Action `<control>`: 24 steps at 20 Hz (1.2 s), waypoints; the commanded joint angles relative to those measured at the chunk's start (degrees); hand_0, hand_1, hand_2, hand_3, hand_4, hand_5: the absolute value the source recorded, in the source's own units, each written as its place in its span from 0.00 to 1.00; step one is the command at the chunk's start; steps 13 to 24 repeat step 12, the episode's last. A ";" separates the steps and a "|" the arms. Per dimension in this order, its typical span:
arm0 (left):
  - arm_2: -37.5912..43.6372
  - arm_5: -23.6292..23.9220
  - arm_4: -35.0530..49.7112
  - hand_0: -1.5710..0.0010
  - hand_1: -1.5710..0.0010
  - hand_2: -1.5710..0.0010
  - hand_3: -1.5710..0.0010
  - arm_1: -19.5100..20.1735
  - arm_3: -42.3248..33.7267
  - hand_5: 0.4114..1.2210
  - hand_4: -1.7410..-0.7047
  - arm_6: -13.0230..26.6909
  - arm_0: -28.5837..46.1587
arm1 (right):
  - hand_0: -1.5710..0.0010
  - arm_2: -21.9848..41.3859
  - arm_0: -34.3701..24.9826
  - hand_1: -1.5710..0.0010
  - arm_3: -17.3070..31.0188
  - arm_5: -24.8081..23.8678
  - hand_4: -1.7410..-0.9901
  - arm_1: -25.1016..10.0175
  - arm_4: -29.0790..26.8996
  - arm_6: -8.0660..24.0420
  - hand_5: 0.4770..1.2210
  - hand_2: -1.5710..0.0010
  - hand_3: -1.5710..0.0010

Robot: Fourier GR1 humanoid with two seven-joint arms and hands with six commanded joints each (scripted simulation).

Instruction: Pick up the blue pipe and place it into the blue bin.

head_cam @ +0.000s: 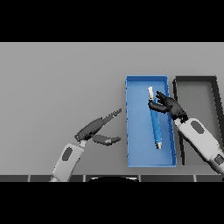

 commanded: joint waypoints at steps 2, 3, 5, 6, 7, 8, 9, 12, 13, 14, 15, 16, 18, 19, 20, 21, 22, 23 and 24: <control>-0.16 -0.01 -0.19 1.00 1.00 1.00 1.00 0.17 0.12 0.10 0.78 -0.58 0.61 | 0.95 2.49 -1.38 0.96 0.56 0.84 0.77 -1.10 -0.58 0.00 0.40 0.96 0.99; 0.00 0.06 -0.15 1.00 1.00 1.00 1.00 -0.05 0.20 0.10 0.78 0.40 -0.12 | 0.96 2.94 -1.83 0.96 0.65 0.96 0.80 -1.29 -0.41 0.00 0.38 0.97 0.99; -0.08 0.01 0.00 1.00 1.00 1.00 1.00 0.02 -0.25 0.11 0.78 -0.09 0.22 | 0.98 4.25 -2.05 0.98 0.26 1.73 0.84 -2.04 -0.58 -0.32 0.35 0.98 0.99; 0.01 -0.09 -0.02 1.00 1.00 1.00 1.00 0.09 0.16 0.11 0.78 0.27 0.04 | 0.98 4.46 -2.04 0.98 0.16 1.91 0.86 -2.08 -0.27 -0.56 0.33 0.98 0.99; -0.24 0.14 -0.24 1.00 1.00 1.00 1.00 -0.21 0.10 0.10 0.78 0.13 0.10 | 0.98 4.45 -2.20 0.99 0.09 1.86 0.86 -2.24 -0.08 -0.58 0.32 0.99 1.00; 0.38 -0.04 0.03 1.00 1.00 1.00 1.00 0.62 -0.04 0.10 0.78 -0.54 0.14 | 0.99 4.78 -2.17 0.99 -0.40 2.49 0.87 -2.54 0.10 -0.66 0.32 0.99 1.00; 0.73 0.04 0.18 1.00 1.00 1.00 1.00 0.54 0.37 0.10 0.78 -0.16 -0.51 | 0.99 5.18 -2.37 0.99 0.87 3.49 0.87 -2.02 0.57 -1.24 0.32 0.99 1.00; 0.52 0.15 -0.41 1.00 1.00 1.00 1.00 0.60 1.29 0.10 0.78 -1.27 -0.43 | 0.99 5.00 -2.16 0.99 0.01 4.17 0.87 -2.59 0.17 -1.75 0.32 0.99 1.00; 0.52 0.15 -0.41 1.00 1.00 1.00 1.00 0.60 1.29 0.10 0.78 -1.27 -0.43 | 0.99 5.00 -2.16 0.99 0.01 4.17 0.87 -2.59 0.17 -1.75 0.32 0.99 1.00; 0.52 0.15 -0.41 1.00 1.00 1.00 1.00 0.60 1.29 0.10 0.78 -1.27 -0.43 | 0.99 5.00 -2.16 0.99 0.01 4.17 0.87 -2.59 0.17 -1.75 0.32 0.99 1.00; 0.52 0.15 -0.41 1.00 1.00 1.00 1.00 0.60 1.29 0.10 0.78 -1.27 -0.43 | 0.99 5.00 -2.16 0.99 0.01 4.17 0.87 -2.59 0.17 -1.75 0.32 0.99 1.00; 0.52 0.15 -0.41 1.00 1.00 1.00 1.00 0.60 1.29 0.10 0.78 -1.27 -0.43 | 0.99 5.00 -2.16 0.99 0.01 4.17 0.87 -2.59 0.17 -1.75 0.32 0.99 1.00; 0.52 0.15 -0.41 1.00 1.00 1.00 1.00 0.60 1.29 0.10 0.78 -1.27 -0.43 | 0.99 5.00 -2.16 0.99 0.01 4.17 0.87 -2.59 0.17 -1.75 0.32 0.99 1.00; 0.52 0.15 -0.41 1.00 1.00 1.00 1.00 0.60 1.29 0.10 0.78 -1.27 -0.43 | 0.99 5.00 -2.16 0.99 0.01 4.17 0.87 -2.59 0.17 -1.75 0.32 0.99 1.00; 0.52 0.15 -0.41 1.00 1.00 1.00 1.00 0.60 1.29 0.10 0.78 -1.27 -0.43 | 0.99 5.00 -2.16 0.99 0.01 4.17 0.87 -2.59 0.17 -1.75 0.32 0.99 1.00; 0.52 0.15 -0.41 1.00 1.00 1.00 1.00 0.60 1.29 0.10 0.78 -1.27 -0.43 | 0.99 5.00 -2.16 0.99 0.01 4.17 0.87 -2.59 0.17 -1.75 0.32 0.99 1.00; 0.52 0.15 -0.41 1.00 1.00 1.00 1.00 0.60 1.29 0.10 0.78 -1.27 -0.43 | 0.99 5.00 -2.16 0.99 0.01 4.17 0.87 -2.59 0.17 -1.75 0.32 0.99 1.00; 0.52 0.15 -0.41 1.00 1.00 1.00 1.00 0.60 1.29 0.10 0.78 -1.27 -0.43 | 0.99 5.00 -2.16 0.99 0.01 4.17 0.87 -2.59 0.17 -1.75 0.32 0.99 1.00; 0.52 0.15 -0.41 1.00 1.00 1.00 1.00 0.60 1.29 0.10 0.78 -1.27 -0.43 | 0.99 5.00 -2.16 0.99 0.01 4.17 0.87 -2.59 0.17 -1.75 0.32 0.99 1.00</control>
